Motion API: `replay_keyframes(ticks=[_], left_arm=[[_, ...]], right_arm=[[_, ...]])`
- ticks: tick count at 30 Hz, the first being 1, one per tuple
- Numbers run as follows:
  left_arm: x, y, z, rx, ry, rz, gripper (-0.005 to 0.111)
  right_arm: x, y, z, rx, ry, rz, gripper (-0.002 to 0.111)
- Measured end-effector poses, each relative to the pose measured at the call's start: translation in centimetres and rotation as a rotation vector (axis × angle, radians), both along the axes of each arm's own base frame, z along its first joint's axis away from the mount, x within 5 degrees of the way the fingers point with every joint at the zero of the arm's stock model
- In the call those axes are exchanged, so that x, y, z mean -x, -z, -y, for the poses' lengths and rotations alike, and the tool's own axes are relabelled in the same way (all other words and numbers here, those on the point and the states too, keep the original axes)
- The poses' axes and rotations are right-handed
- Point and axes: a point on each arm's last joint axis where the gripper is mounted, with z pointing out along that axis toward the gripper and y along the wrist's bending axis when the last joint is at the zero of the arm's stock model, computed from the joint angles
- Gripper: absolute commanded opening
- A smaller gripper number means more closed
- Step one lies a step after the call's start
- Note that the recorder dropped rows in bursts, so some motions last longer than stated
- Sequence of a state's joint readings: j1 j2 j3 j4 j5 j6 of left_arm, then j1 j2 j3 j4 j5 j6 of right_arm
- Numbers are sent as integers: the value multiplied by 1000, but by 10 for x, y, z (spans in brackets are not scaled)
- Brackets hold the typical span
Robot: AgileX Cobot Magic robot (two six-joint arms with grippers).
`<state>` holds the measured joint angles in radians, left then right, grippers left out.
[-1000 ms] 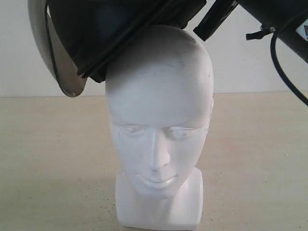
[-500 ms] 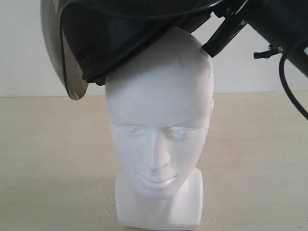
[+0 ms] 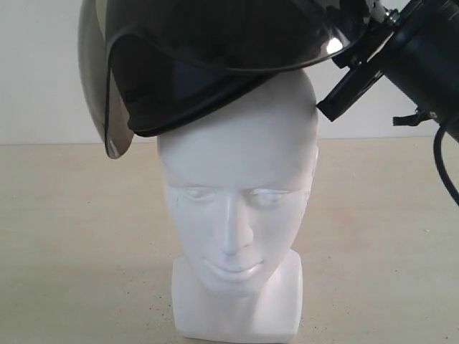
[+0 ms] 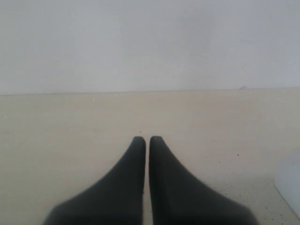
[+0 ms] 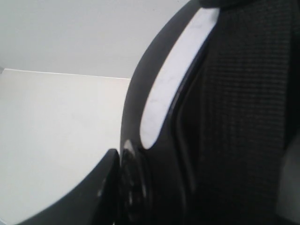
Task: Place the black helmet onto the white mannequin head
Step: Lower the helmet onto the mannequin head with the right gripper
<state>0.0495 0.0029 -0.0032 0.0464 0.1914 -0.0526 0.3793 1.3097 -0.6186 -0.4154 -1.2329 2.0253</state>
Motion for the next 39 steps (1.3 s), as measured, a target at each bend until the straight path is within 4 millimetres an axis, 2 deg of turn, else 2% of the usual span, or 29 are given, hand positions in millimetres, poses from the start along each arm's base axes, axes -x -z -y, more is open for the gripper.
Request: replay_keyframes(ticks=[18,30,39], left_arm=[[0,0,0,0,0,0,4],[0,0,0,0,0,0,4],[0,0,0,0,0,0,4]], right_arm=[[7,20,5,-10,12,-60,-1],[9,23,6,-10,8,-64,-1],[18,36,10,-3,12,-100,-1]])
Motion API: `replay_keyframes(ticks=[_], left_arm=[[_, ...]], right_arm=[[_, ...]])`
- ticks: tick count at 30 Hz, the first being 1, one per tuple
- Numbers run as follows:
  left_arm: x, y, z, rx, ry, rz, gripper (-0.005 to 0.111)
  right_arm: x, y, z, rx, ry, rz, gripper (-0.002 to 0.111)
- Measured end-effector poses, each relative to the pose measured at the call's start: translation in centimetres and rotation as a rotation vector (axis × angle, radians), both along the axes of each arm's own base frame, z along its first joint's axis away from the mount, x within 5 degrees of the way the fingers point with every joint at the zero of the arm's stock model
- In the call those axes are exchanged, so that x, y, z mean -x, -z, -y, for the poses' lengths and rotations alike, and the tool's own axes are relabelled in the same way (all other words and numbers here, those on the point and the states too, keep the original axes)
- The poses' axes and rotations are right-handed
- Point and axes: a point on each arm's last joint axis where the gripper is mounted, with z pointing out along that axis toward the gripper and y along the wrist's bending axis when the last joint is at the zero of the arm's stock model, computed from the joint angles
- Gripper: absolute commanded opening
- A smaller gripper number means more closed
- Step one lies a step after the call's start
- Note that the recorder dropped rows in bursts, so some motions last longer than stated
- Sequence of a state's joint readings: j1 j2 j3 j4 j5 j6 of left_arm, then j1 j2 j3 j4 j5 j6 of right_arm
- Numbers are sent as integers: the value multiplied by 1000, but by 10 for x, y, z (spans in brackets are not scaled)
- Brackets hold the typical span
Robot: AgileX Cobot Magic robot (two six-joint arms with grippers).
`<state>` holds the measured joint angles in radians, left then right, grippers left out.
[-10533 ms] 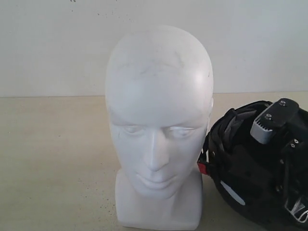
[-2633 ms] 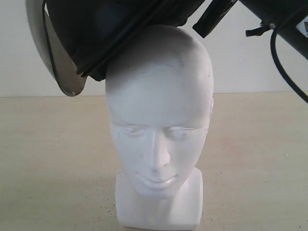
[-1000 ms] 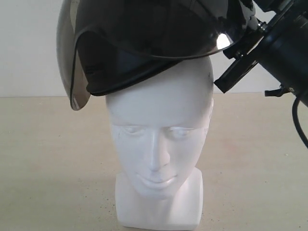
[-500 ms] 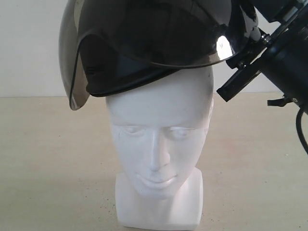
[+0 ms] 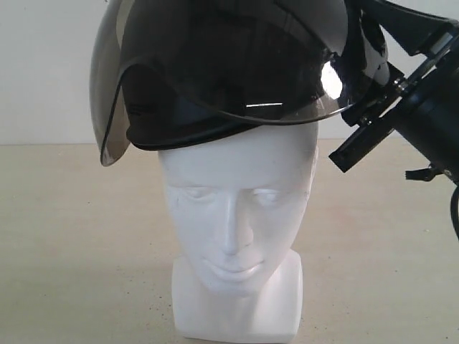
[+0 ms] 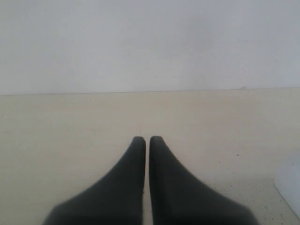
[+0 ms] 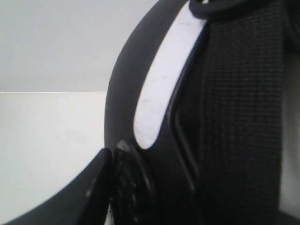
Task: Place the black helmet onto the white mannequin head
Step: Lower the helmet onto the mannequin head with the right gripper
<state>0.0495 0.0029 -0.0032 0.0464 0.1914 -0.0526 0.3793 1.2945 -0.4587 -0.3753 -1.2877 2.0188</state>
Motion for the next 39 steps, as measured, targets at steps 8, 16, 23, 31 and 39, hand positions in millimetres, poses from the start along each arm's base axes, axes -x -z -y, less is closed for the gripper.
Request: replay_keyframes(ticks=[8,16,23,31,39], left_arm=[[0,0,0,0,0,0,4],[0,0,0,0,0,0,4],[0,0,0,0,0,0,4],[0,0,0,0,0,0,4],[0,0,0,0,0,0,4]], right_arm=[[4,7,1,11,-5,-20,-1],[7,15,1,29,-10,-42,-1],[10,19,4,21,-2,-57,-1],[15,25,8,14,16,-84,-1],[27,36,15,30,44,-128,-1]])
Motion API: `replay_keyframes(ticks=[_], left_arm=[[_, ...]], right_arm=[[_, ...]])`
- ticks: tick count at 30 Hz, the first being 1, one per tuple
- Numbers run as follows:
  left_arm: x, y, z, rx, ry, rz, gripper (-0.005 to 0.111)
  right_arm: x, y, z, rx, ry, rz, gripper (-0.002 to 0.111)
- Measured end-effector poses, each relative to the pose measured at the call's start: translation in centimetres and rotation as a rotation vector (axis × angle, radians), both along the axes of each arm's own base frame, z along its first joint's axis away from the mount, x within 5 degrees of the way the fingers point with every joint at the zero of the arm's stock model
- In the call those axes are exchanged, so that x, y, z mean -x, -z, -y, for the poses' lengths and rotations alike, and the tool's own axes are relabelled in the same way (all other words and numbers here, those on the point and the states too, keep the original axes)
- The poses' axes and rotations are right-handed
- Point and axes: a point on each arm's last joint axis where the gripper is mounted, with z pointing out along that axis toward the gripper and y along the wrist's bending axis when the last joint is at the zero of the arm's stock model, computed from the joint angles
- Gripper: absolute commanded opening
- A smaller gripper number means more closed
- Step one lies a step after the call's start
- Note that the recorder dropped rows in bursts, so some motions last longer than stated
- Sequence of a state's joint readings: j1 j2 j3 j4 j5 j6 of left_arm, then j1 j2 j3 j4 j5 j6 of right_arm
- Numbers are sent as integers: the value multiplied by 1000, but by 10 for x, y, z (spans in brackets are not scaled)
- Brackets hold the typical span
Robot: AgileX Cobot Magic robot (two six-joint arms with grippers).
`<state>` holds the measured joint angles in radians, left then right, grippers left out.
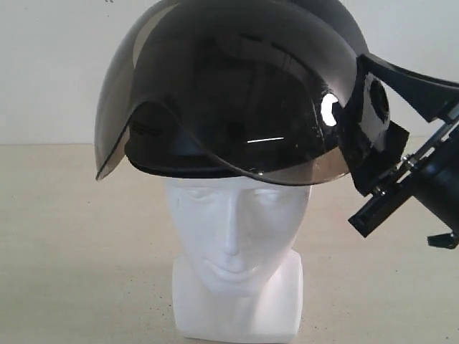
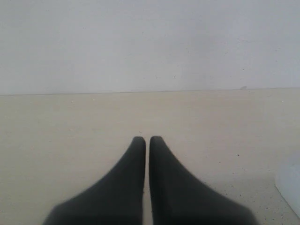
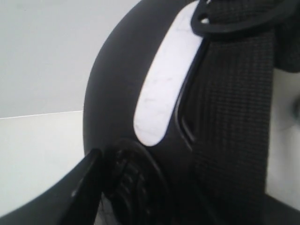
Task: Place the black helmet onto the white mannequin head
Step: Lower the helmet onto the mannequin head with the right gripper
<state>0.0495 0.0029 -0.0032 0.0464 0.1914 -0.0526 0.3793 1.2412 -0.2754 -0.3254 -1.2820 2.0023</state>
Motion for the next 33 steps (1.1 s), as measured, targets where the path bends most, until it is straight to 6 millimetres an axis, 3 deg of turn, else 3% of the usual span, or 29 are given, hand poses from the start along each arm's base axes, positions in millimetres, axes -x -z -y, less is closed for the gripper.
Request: replay_keyframes(ticks=[11,21,33], left_arm=[[0,0,0,0,0,0,4],[0,0,0,0,0,0,4],[0,0,0,0,0,2,4]], right_arm=[[3,5,1,31,9,-14,-1],[15,21,9,45,40,-61,-1],[16,22,10,43,55,-59,1]])
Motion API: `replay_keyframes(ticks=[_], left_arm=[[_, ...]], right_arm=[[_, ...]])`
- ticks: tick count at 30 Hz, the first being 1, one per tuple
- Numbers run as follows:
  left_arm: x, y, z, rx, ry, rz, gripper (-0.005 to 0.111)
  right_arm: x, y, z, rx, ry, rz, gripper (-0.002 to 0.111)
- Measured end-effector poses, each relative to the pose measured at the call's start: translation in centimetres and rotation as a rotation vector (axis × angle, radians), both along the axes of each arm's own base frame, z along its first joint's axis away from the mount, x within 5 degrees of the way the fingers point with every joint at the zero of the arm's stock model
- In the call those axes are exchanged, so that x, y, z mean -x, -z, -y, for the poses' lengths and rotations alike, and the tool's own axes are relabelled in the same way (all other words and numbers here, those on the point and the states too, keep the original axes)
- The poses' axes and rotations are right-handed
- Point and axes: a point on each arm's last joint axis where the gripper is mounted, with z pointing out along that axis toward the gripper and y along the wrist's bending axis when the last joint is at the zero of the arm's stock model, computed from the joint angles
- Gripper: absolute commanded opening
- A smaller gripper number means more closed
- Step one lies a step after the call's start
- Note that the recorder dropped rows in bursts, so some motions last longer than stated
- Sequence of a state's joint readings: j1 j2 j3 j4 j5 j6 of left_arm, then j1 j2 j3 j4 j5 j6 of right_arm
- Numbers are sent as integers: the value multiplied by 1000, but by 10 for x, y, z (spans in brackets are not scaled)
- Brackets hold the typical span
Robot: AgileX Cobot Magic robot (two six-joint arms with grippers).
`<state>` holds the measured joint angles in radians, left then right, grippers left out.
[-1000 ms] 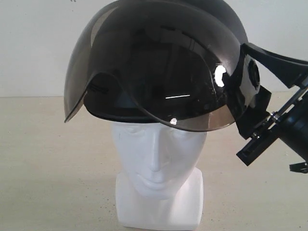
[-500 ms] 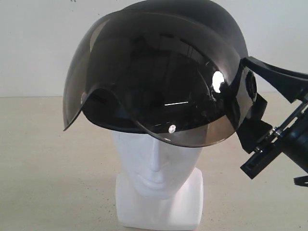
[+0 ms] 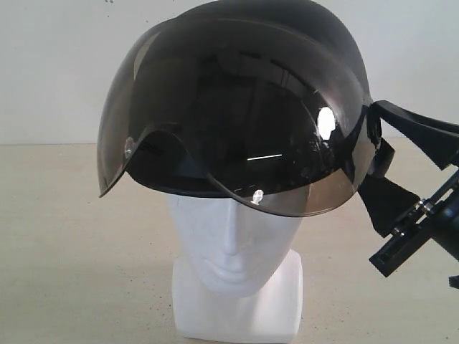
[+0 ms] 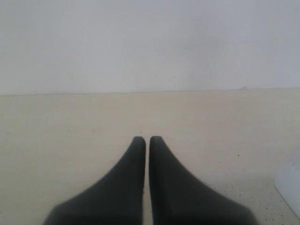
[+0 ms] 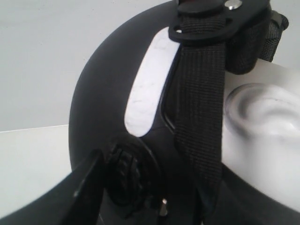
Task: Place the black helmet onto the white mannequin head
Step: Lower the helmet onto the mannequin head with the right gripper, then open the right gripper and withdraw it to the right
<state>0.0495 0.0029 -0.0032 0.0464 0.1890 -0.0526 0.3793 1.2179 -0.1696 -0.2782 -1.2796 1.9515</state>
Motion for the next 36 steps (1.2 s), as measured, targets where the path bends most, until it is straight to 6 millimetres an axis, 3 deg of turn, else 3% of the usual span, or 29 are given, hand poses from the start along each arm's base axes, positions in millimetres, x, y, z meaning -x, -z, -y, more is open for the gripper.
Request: replay_keyframes(ticks=[4,8,15,19,36], left_arm=[[0,0,0,0,0,0,4],[0,0,0,0,0,0,4],[0,0,0,0,0,0,4],[0,0,0,0,0,0,4],[0,0,0,0,0,0,4]], right_arm=[[0,0,0,0,0,0,17],[0,0,0,0,0,0,42],[0,0,0,-1,2,0,47],[0,0,0,6,4,3,64],[-4,8,8,13,91,-71,65]])
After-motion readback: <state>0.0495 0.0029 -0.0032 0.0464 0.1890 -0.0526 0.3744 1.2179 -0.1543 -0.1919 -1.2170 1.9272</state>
